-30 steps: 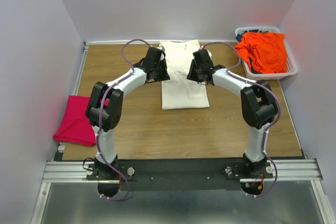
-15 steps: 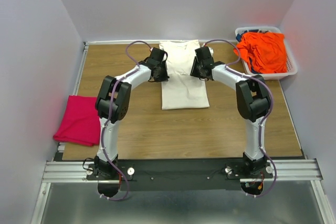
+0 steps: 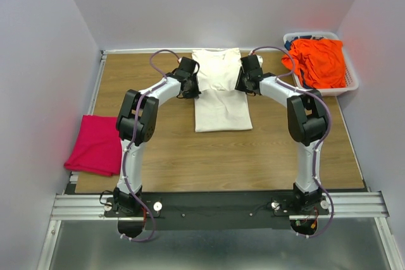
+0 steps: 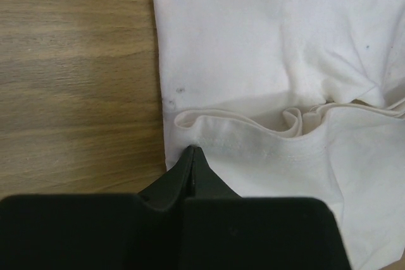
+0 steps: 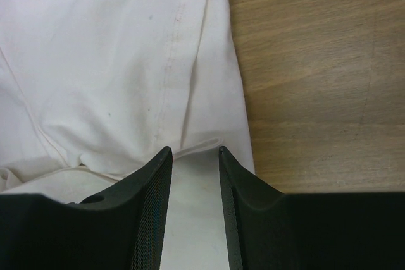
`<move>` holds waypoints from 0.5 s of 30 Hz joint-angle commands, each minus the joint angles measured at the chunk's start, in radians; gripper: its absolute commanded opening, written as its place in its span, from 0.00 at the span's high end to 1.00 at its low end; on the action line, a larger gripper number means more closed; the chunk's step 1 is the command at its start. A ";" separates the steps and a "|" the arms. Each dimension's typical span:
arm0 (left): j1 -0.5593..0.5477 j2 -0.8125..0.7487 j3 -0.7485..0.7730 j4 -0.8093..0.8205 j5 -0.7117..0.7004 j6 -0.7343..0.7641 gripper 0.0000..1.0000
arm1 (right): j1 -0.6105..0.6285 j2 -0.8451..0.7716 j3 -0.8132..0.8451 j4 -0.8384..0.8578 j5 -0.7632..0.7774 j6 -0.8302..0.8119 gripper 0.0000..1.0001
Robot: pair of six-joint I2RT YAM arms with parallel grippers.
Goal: Fold and stack the t-shirts
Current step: Fold the tshirt
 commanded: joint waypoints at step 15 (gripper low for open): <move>0.003 0.019 0.023 -0.018 -0.018 0.021 1.00 | -0.002 0.023 0.021 -0.012 0.016 -0.056 0.58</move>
